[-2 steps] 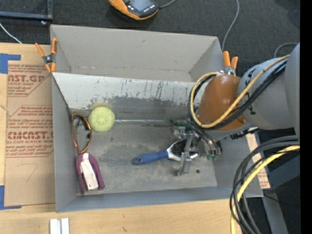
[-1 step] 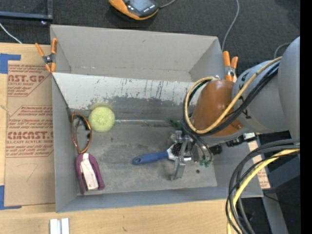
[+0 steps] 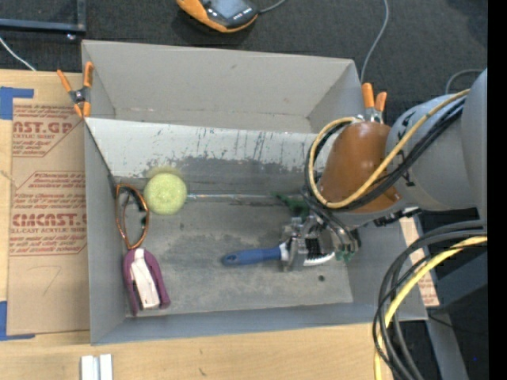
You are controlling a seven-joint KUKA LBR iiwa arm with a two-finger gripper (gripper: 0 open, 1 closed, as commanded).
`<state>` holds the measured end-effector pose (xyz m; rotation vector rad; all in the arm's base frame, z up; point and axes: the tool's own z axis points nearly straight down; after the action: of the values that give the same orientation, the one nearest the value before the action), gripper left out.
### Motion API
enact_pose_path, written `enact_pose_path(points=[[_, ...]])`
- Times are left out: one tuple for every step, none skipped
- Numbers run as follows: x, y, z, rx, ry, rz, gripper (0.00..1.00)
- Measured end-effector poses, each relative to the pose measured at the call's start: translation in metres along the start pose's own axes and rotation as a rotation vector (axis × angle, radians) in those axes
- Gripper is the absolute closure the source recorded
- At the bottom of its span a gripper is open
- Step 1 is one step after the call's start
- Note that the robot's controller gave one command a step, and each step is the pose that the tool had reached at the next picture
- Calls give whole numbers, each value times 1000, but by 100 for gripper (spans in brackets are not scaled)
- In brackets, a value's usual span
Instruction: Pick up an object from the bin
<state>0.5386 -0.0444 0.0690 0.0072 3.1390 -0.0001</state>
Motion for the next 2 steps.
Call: enact_pose_path(points=[[0, 0, 0, 0, 0, 0, 100], [1, 0, -3, -1, 2, 0, 100]])
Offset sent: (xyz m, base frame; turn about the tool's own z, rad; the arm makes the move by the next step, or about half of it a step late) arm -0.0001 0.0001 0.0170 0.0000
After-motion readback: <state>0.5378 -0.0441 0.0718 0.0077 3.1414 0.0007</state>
